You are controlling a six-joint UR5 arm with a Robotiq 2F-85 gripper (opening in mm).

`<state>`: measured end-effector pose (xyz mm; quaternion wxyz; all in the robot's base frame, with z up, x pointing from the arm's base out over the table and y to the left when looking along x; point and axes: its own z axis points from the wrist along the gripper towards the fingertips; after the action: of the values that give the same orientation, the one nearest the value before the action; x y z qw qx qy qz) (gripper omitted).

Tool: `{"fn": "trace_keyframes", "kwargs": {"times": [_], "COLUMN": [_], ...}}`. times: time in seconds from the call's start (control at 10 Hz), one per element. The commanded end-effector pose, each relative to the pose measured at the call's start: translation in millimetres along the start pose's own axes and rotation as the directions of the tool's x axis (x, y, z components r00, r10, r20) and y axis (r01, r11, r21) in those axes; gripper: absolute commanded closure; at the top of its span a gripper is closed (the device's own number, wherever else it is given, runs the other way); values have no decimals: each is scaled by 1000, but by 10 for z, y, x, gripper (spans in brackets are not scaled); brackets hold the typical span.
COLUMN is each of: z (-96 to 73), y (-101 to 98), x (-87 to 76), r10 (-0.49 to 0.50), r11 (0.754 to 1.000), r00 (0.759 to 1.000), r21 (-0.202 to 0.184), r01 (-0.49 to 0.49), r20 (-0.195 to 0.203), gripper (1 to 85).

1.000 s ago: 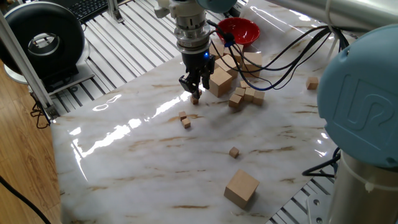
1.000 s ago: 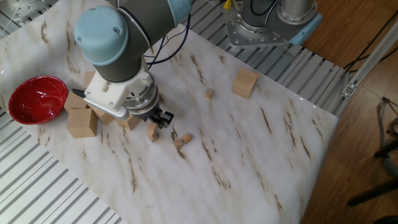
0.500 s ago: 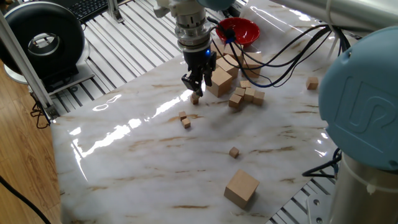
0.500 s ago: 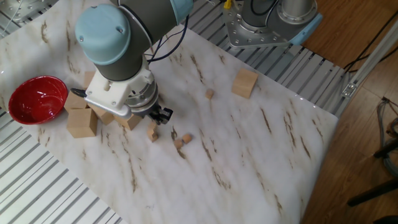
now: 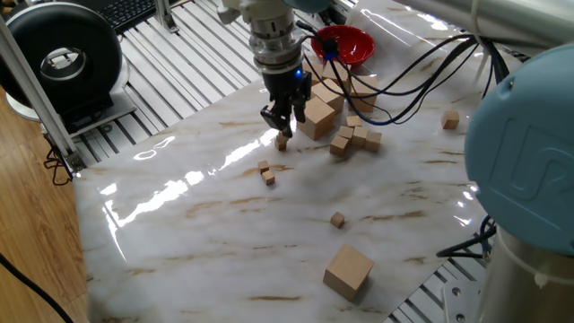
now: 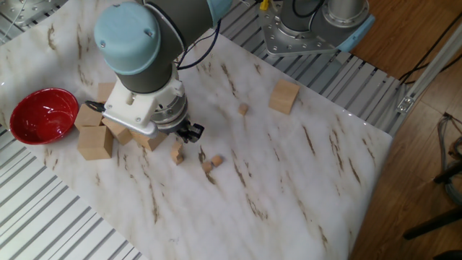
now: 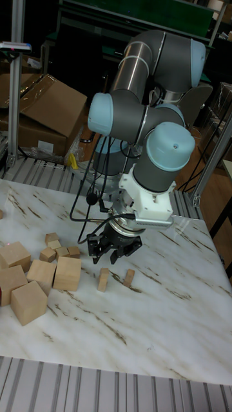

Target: Stack the blocks in a vertical line of five

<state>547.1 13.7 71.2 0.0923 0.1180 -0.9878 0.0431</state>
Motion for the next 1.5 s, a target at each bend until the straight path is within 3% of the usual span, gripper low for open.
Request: {"fn": "trace_keyframes", "kwargs": {"times": [0.0,0.3,0.5,0.6,0.8,1.2,1.3,1.4], "z": [-74,-190,-267,-233,-146,-54,-23,-3], "y": [172,357,522,568,734,798,783,710], "x": [-18,-82,-123,-154,-259,-333,-522,-566], "r10": [39,75,114,133,185,239,281,286], "r11": [999,996,992,990,982,969,958,956], "r00": [999,997,993,991,983,971,959,957], "r21": [-9,55,51,38,-29,-57,-78,-79], "r01": [-39,-75,-113,-132,-185,-240,-277,-282], "r20": [3,-6,-23,-26,-16,-21,36,48], "gripper": [413,450,477,493,507,533,580,593]}}
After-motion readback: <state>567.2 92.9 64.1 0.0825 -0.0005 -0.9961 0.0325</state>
